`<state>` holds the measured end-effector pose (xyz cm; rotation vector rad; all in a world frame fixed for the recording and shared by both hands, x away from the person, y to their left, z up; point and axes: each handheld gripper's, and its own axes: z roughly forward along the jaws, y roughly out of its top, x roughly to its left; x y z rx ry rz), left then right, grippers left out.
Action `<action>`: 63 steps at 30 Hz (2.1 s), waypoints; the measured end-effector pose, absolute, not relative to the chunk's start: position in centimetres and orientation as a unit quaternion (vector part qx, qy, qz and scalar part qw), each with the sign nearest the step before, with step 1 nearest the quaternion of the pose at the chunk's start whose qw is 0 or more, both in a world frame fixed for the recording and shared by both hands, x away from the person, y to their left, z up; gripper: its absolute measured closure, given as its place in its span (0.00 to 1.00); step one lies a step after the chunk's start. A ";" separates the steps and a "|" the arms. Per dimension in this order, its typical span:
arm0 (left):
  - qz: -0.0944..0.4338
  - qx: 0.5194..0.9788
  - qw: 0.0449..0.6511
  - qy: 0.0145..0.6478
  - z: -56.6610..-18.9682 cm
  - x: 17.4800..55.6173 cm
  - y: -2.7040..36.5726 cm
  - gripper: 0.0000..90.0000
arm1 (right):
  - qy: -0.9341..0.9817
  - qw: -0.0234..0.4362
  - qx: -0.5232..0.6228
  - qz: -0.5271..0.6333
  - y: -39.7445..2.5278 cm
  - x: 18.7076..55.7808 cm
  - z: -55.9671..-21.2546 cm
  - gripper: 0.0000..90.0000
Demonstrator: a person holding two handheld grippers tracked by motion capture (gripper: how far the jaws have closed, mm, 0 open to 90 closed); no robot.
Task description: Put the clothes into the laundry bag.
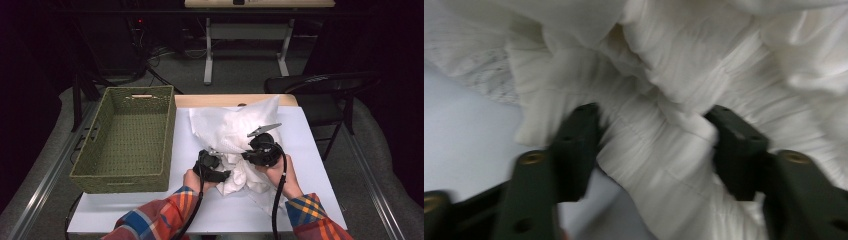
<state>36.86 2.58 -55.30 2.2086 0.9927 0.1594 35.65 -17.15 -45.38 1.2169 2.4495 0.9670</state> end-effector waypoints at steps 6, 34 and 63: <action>0.047 0.849 0.372 0.372 -55.5 37.3 2.8 0.83 | 0.835 0.129 0.418 0.334 -16.7 35.6 -45.3 0.98; 0.018 0.813 0.415 0.408 -53.8 37.1 2.4 0.24 | 0.820 0.140 0.456 0.317 -18.7 36.0 -46.3 0.99; 0.006 0.834 0.438 0.336 -52.0 38.3 0.4 0.34 | 0.812 0.145 0.473 0.309 -20.1 36.3 -46.6 0.99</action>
